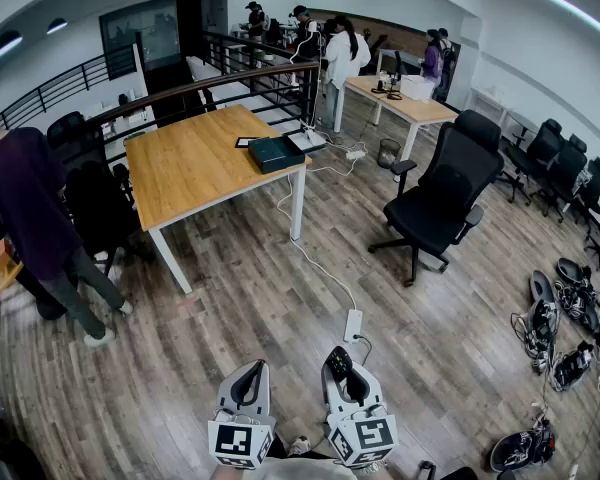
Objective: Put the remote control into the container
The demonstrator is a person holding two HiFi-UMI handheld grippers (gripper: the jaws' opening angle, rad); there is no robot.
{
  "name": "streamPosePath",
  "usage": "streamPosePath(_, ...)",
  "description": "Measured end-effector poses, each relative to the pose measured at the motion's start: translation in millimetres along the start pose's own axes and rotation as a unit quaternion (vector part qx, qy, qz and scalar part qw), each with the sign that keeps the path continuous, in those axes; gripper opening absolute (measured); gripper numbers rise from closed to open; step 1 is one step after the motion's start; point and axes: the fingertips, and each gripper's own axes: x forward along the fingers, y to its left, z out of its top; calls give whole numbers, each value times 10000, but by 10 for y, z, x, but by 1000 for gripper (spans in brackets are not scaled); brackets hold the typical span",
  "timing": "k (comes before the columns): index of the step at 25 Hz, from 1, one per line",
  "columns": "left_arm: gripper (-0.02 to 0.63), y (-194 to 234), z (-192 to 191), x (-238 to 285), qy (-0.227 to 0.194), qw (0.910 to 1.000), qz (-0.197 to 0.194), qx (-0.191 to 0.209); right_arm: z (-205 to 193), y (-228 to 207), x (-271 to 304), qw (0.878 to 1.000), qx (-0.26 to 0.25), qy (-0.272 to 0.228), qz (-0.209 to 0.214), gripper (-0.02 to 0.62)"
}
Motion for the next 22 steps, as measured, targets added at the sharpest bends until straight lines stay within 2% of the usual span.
streamPosePath(10, 14, 452, -188, 870, 162, 9994, -57, -295, -89, -288, 848, 9995, -156, 259, -50, 118)
streamPosePath(19, 14, 1137, -107, 1926, 277, 9987, -203, -372, 2, -459, 2109, 9988, -118, 465, -35, 117)
streamPosePath(22, 14, 1355, -66, 2300, 327, 9982, -372, -348, 84, -477, 2542, 9987, -136, 487, -60, 118)
